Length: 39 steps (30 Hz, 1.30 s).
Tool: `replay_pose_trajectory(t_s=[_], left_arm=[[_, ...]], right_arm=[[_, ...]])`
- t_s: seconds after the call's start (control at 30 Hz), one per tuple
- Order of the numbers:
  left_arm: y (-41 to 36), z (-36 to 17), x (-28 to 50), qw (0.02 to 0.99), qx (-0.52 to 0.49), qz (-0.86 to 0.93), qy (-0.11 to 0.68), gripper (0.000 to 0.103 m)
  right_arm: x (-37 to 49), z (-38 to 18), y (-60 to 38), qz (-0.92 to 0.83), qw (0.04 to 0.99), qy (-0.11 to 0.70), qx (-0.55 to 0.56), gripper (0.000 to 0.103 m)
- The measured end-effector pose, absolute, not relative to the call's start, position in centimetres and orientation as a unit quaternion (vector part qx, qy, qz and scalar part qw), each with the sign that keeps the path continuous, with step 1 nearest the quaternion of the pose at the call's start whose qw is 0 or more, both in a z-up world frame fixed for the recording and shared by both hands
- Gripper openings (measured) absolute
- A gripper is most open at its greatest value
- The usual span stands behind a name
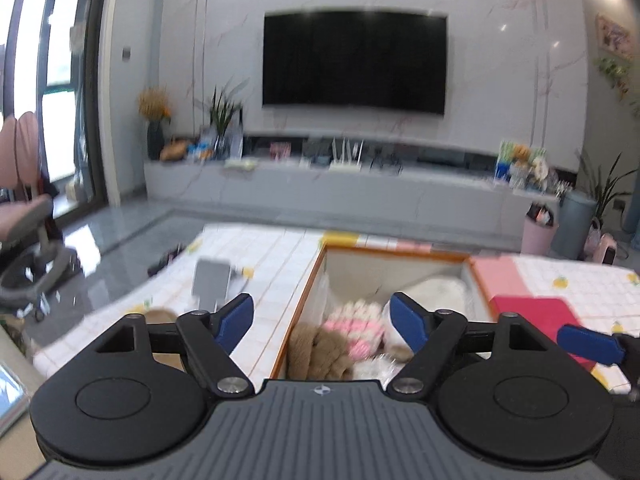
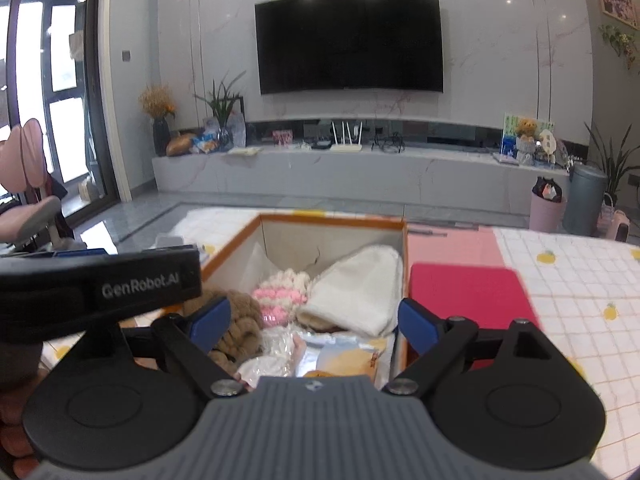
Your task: Organize soft objects
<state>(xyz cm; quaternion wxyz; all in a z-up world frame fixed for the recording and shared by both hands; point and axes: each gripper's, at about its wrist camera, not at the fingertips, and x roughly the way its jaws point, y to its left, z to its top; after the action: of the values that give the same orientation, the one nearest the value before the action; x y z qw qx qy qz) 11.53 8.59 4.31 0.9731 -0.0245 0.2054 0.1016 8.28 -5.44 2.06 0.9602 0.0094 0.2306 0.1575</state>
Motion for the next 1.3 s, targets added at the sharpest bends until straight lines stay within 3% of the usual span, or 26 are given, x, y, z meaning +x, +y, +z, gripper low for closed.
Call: replay_pose_trajectory(t_s=[0.27,0.43,0.67,0.9,1.3], left_arm=[[5.8,7.0,7.7,0.981,-0.055,0.045,0.179,0.098],[3.1,7.5,5.7,0.984,-0.053,0.014,0.171,0.098],[-0.5,5.7,3.0,0.990,-0.022,0.037,0.133,0.099],[-2.7,3.5,2.7,0.988,0.002,0.029,0.149,0.099],[-4.2,1.2,3.1,0.984,0.032,0.021,0.172,0.099]], right_arm=[[3.4,6.2,-8.9,0.156,0.970,0.178,-0.060,0.093],[1.0,6.6,-13.4,0.152,0.971,0.182,-0.020,0.095],[-1.9,3.8,-17.6,0.129,0.978,0.165,0.018,0.099],[-3.3,0.7,-19.5,0.111,0.976,0.178,0.056,0.100],[-2.5,-1.8,-20.3,0.093,0.980,0.178,0.006,0.100]])
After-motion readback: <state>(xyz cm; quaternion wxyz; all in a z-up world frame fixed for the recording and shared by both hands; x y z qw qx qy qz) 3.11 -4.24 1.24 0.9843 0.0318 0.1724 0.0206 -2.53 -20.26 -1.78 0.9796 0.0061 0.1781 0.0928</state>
